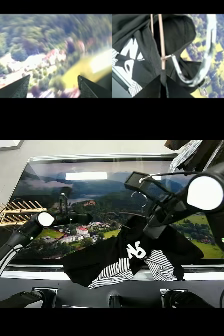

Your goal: Fold the clothes and pants, and hang the long-sleeved shirts on hangers.

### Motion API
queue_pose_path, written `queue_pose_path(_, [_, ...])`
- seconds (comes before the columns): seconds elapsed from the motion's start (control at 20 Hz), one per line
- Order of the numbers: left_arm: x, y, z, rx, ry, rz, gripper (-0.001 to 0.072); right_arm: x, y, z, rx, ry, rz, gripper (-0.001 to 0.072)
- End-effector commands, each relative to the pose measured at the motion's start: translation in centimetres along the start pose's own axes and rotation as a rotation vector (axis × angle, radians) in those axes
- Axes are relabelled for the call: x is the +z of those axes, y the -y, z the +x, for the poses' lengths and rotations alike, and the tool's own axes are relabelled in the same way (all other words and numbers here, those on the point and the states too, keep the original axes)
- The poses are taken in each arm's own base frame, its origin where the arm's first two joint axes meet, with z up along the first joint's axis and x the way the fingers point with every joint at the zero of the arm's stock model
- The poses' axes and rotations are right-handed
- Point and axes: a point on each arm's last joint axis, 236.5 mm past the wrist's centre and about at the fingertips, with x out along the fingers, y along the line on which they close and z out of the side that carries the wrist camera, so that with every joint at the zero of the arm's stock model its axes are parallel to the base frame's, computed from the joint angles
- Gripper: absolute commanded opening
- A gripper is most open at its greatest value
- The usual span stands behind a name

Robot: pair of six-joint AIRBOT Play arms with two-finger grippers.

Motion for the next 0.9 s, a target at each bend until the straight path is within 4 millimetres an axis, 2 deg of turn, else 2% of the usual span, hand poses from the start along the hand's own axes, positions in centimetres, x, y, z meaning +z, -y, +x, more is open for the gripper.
queue_pose_path(0.0, [1.7, -2.7, 1.3, -0.052, 0.077, -0.386, 0.0675, -0.6, 0.3, -0.4, -0.017, -0.010, 0.033, 0.0028])
queue_pose_path(0.1, [1.5, -1.0, 3.1, -0.131, 0.036, -0.404, 0.0675, -0.5, 0.4, -0.4, -0.023, -0.004, 0.034, 0.0028])
queue_pose_path(0.25, [-0.5, 4.0, 5.6, -0.305, -0.109, -0.394, 0.0675, -0.2, 1.1, -0.4, -0.053, 0.007, 0.041, 0.0028])
queue_pose_path(0.35, [-1.1, 6.1, 7.4, -0.398, -0.148, -0.455, 0.0675, -0.1, 1.2, -0.4, -0.058, 0.012, 0.041, 0.0028])
queue_pose_path(0.5, [0.8, 8.6, 8.7, -0.558, -0.127, -0.543, 0.0675, -0.3, 1.1, -0.4, -0.051, 0.005, 0.041, 0.0028])
queue_pose_path(0.7, [2.4, 12.3, 9.2, -0.696, -0.175, -0.473, 0.0674, -0.2, 1.1, -0.4, -0.053, 0.008, 0.041, 0.0028])
queue_pose_path(0.85, [2.5, 14.4, 9.2, -0.785, -0.225, -0.422, 0.0674, -0.2, 1.1, -0.4, -0.053, 0.008, 0.040, 0.0028])
